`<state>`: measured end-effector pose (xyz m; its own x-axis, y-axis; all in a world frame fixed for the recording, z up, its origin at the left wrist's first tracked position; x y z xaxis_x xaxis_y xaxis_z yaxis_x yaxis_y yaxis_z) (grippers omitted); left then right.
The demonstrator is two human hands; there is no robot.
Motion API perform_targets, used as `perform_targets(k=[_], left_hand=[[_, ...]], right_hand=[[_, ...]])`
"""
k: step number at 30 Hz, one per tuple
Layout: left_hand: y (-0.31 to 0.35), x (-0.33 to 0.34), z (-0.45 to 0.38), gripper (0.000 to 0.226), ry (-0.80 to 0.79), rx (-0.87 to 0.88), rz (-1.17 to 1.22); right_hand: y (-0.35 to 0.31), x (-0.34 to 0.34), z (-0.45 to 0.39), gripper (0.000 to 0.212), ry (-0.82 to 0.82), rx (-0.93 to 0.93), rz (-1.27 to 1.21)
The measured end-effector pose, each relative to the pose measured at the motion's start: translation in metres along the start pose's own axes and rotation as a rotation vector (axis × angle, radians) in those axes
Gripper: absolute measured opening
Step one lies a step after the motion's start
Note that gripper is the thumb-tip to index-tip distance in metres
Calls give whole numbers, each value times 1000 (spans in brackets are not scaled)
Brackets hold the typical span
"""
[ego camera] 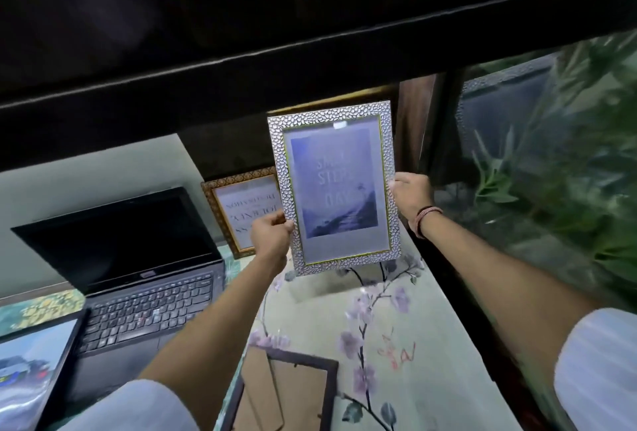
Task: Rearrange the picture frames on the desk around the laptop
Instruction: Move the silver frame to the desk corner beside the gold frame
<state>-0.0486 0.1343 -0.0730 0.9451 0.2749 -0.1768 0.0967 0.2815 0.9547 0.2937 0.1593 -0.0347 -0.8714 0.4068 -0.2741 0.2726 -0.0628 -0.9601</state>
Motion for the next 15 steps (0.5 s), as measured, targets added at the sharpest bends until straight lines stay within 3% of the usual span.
perform_targets(k=[4, 10, 15], left_hand=[[-5, 15, -11, 29, 109, -14, -76], [6, 25, -12, 27, 208, 15, -224], [23, 36, -17, 19, 198, 75, -357]], right_hand=[[5, 7, -13, 42, -95, 26, -4], [-1, 13, -21, 29, -186, 22, 80], [6, 14, -31, 37, -135, 60, 100]])
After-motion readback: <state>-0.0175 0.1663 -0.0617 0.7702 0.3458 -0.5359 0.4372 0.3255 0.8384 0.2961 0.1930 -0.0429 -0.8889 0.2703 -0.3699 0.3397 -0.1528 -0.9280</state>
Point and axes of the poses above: each hand's wrist, its own z-axis away from the middle knuckle, its own x-axis out of the palm, y = z × x, the point moved 9 cm from there along -z, towards the middle knuckle, and after that the axes turned 1 degree about -x, right-handed, at the moved point
